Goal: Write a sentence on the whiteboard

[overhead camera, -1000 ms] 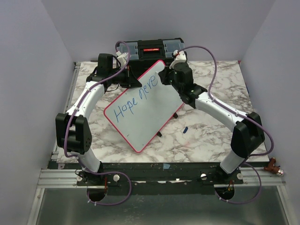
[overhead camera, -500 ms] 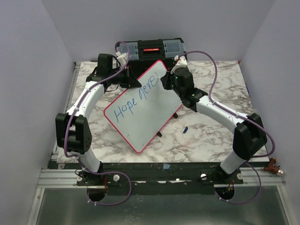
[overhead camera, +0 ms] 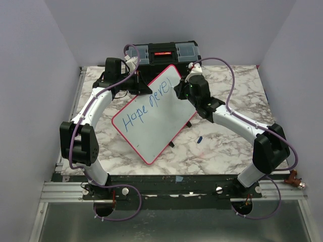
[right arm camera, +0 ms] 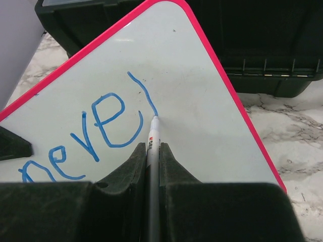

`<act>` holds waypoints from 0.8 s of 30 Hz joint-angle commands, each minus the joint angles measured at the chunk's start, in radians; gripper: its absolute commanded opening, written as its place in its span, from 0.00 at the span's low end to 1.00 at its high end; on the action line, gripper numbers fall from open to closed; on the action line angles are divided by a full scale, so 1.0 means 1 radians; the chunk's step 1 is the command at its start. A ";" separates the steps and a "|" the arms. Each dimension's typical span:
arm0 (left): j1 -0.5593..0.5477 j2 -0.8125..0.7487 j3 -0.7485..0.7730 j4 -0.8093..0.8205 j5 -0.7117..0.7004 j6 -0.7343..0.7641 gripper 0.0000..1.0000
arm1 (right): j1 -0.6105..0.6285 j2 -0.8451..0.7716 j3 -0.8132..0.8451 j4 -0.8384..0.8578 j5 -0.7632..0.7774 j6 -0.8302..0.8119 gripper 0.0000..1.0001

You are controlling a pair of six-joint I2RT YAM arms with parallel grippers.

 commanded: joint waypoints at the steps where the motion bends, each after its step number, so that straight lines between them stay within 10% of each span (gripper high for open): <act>1: -0.021 -0.001 0.014 0.015 0.024 0.080 0.00 | 0.001 0.012 0.032 -0.052 -0.037 0.012 0.01; 24: -0.022 -0.001 0.013 0.015 0.028 0.081 0.00 | 0.002 0.110 0.196 -0.081 0.017 -0.024 0.01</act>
